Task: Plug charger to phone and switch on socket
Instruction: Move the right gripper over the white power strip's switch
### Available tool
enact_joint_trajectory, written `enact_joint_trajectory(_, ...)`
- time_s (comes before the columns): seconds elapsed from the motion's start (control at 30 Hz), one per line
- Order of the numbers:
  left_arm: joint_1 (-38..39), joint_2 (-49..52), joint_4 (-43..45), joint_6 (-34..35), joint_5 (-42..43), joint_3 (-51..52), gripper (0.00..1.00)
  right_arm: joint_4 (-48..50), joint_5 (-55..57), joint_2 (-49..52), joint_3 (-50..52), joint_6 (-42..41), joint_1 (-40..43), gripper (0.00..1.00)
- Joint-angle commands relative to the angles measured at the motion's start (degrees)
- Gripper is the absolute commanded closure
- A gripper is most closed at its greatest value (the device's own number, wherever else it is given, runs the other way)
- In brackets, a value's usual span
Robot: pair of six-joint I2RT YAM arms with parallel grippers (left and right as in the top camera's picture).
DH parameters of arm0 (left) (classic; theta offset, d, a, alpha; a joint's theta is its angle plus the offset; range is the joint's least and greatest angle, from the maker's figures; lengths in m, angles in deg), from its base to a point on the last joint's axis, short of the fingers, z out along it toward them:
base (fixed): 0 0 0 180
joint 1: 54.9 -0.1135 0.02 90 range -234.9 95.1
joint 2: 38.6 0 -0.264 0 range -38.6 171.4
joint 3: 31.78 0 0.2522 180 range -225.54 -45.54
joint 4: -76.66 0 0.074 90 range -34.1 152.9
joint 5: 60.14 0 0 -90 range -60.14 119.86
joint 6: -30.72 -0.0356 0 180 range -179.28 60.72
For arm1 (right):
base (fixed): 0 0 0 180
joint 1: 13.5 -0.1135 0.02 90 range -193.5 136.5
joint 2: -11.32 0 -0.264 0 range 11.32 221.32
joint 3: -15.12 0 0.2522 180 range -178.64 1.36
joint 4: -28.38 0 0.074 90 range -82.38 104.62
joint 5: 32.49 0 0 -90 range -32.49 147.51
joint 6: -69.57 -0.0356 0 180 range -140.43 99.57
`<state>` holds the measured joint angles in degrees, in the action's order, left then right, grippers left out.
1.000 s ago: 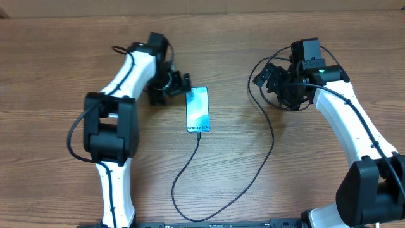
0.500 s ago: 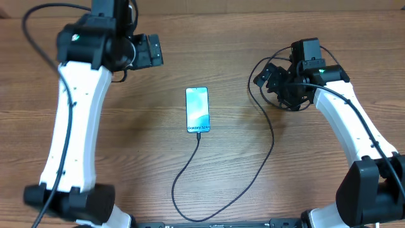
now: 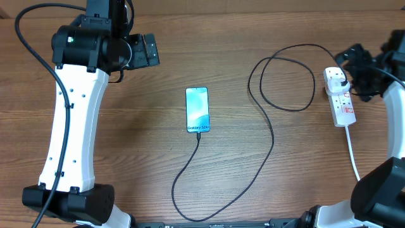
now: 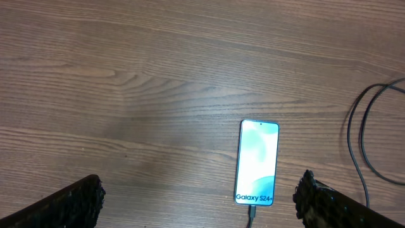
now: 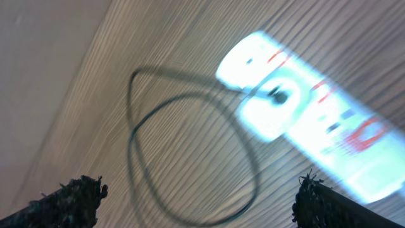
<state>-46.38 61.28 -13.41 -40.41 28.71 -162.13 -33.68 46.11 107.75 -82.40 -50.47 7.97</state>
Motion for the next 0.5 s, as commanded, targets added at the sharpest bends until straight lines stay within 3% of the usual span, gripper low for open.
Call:
enact_joint_trajectory(0.0,-0.1,0.2,0.0,-1.3,-0.8,0.2,0.00,1.4,4.5,2.1,-1.0,4.6,1.4,0.00)
enact_joint_trajectory(0.2,-0.1,0.2,0.0,-1.3,-0.8,0.2,0.00,4.1,7.4,7.9,-1.0,10.9,1.4,0.00)
enact_joint_trajectory(0.47,-0.1,0.2,0.0,-1.3,-0.8,0.2,0.00,6.7,9.9,12.1,-0.6,12.6,1.4,0.00)
